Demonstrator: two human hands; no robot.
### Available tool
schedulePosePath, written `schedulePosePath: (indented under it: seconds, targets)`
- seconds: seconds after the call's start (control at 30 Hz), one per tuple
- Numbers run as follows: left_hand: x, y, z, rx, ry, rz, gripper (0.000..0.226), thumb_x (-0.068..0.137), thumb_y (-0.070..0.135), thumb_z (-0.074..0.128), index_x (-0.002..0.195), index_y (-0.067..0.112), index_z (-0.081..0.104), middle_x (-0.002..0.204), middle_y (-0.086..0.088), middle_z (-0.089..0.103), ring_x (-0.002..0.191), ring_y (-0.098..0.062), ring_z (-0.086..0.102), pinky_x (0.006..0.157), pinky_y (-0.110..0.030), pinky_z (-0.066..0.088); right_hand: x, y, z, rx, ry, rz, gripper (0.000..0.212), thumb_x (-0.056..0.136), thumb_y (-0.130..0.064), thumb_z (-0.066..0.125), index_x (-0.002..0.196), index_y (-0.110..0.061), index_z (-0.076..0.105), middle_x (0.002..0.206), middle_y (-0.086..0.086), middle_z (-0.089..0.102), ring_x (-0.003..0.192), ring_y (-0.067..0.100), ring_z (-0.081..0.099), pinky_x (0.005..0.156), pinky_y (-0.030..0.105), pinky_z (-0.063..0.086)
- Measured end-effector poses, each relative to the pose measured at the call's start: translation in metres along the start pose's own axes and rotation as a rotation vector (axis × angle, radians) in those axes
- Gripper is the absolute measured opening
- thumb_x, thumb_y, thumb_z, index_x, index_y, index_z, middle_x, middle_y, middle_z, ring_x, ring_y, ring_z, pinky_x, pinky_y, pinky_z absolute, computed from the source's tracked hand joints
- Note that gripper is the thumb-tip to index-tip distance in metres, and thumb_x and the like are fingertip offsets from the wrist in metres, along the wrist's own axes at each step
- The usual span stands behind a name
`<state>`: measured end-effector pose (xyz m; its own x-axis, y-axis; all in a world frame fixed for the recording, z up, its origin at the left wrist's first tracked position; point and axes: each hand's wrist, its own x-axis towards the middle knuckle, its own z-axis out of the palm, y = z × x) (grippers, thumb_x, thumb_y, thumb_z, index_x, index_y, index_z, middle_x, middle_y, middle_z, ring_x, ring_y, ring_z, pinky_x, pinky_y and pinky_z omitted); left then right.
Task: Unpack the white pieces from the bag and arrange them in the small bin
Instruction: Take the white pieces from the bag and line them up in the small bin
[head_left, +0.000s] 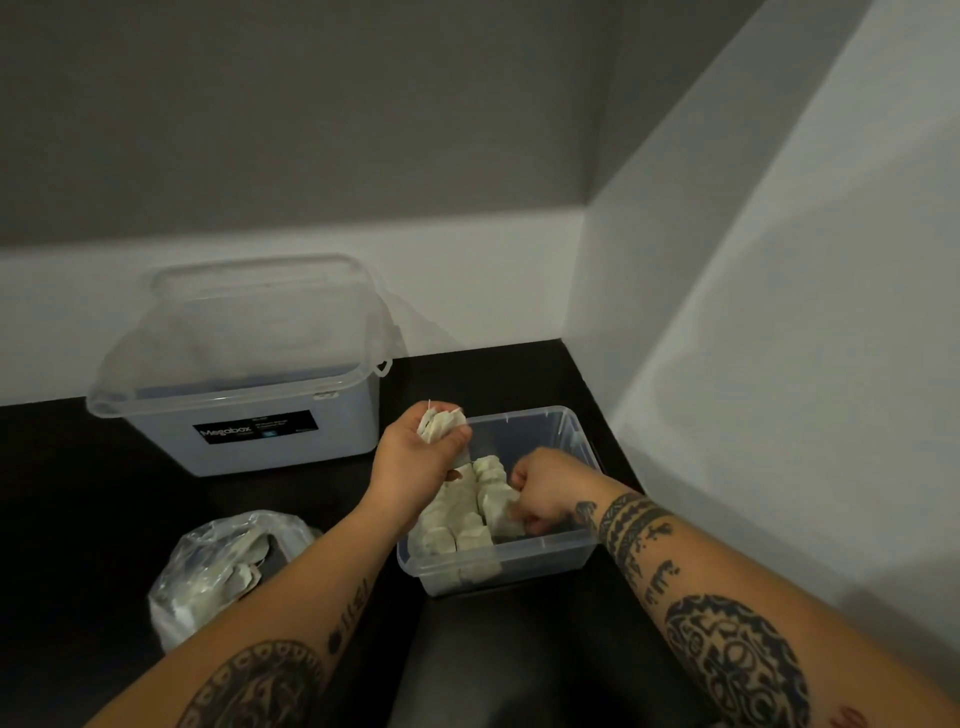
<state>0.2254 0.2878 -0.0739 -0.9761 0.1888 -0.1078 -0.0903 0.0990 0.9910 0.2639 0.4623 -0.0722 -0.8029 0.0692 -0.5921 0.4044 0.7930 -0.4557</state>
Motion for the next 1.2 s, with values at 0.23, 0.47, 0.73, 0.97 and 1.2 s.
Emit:
schedulePosePath:
  seconds: [0.23, 0.47, 0.73, 0.97, 1.2]
  targets:
    - [-0.001, 0.0, 0.002, 0.032, 0.001, 0.004, 0.018, 0.094, 0.014, 0.073, 0.102, 0.03, 0.069, 0.1, 0.0, 0.071, 0.095, -0.017, 0.07, 0.067, -0.031, 0.063, 0.022, 0.001, 0.019, -0.323, -0.052, 0.07, 0.041, 0.094, -0.027, 0.07, 0.13, -0.01, 0.062, 0.125, 0.008, 0.064, 0.118, 0.025, 0.061, 0.098, 0.035, 0.048]
    - [-0.004, -0.003, 0.004, 0.006, 0.003, 0.003, 0.018, 0.092, 0.013, 0.074, 0.102, 0.027, 0.07, 0.098, -0.001, 0.072, 0.093, -0.017, 0.071, 0.067, -0.029, 0.062, 0.043, 0.009, 0.028, -0.126, -0.064, 0.192, 0.034, 0.085, -0.029, 0.081, 0.111, -0.015, 0.066, 0.102, 0.003, 0.07, 0.085, 0.015, 0.068, 0.077, 0.03, 0.057]
    - [-0.002, -0.001, 0.003, -0.047, 0.015, -0.046, 0.02, 0.092, 0.016, 0.074, 0.107, 0.028, 0.068, 0.104, -0.002, 0.071, 0.097, -0.019, 0.07, 0.067, -0.031, 0.062, 0.044, 0.015, 0.025, 0.082, -0.088, 0.245, 0.031, 0.084, -0.018, 0.082, 0.111, -0.011, 0.068, 0.1, 0.007, 0.074, 0.088, 0.018, 0.076, 0.085, 0.034, 0.063]
    - [-0.002, 0.003, -0.004, -0.114, -0.086, -0.083, 0.032, 0.092, 0.007, 0.071, 0.115, 0.029, 0.069, 0.115, -0.006, 0.068, 0.103, -0.024, 0.069, 0.069, -0.031, 0.06, 0.018, 0.007, -0.007, 0.197, -0.046, 0.135, 0.031, 0.092, -0.01, 0.07, 0.122, -0.009, 0.064, 0.104, 0.006, 0.069, 0.087, 0.017, 0.071, 0.07, 0.026, 0.062]
    - [-0.005, 0.001, -0.002, -0.039, -0.124, -0.025, 0.044, 0.082, 0.01, 0.084, 0.118, 0.03, 0.066, 0.116, -0.005, 0.069, 0.099, -0.024, 0.073, 0.073, -0.036, 0.063, -0.028, -0.012, -0.038, 0.724, 0.138, -0.289, 0.015, 0.096, -0.025, 0.068, 0.11, -0.02, 0.069, 0.11, 0.006, 0.073, 0.093, 0.016, 0.07, 0.069, 0.025, 0.059]
